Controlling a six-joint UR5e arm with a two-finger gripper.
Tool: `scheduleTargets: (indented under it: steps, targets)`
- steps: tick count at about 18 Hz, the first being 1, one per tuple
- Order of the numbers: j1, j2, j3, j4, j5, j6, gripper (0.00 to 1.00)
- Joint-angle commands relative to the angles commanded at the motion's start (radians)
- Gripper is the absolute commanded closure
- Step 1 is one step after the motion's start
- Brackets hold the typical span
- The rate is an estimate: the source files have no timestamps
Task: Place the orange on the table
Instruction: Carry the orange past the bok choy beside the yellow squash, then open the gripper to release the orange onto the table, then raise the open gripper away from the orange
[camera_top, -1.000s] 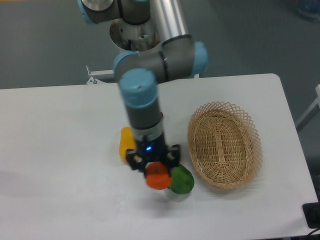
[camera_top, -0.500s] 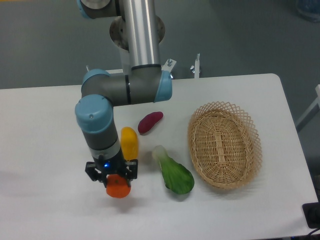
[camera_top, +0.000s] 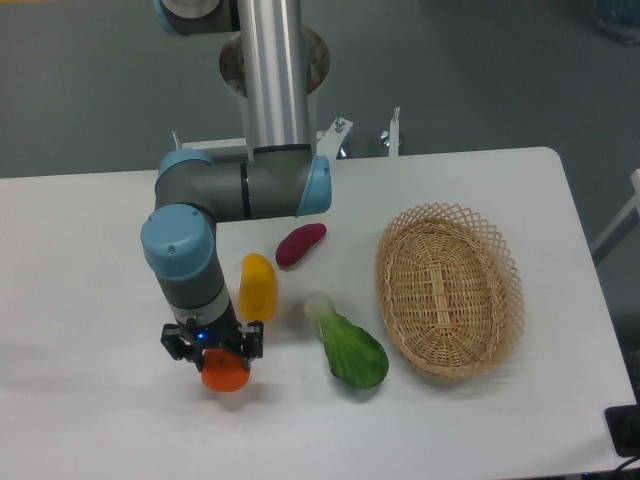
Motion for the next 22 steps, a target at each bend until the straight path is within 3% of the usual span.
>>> scheduleTargets:
  steps: [1, 6, 14, 22]
  targets:
    - [0.0, 0.0, 0.0, -0.002, 0.003, 0.002, 0.25]
    - [0.0, 0.003, 0.0, 0.0, 0.005, 0.008, 0.0]
    - [0.008, 0.029, 0.009, -0.003, 0.008, 0.011, 0.0]
    - [0.075, 0.06, 0.011, -0.008, 0.009, 0.011, 0.0]
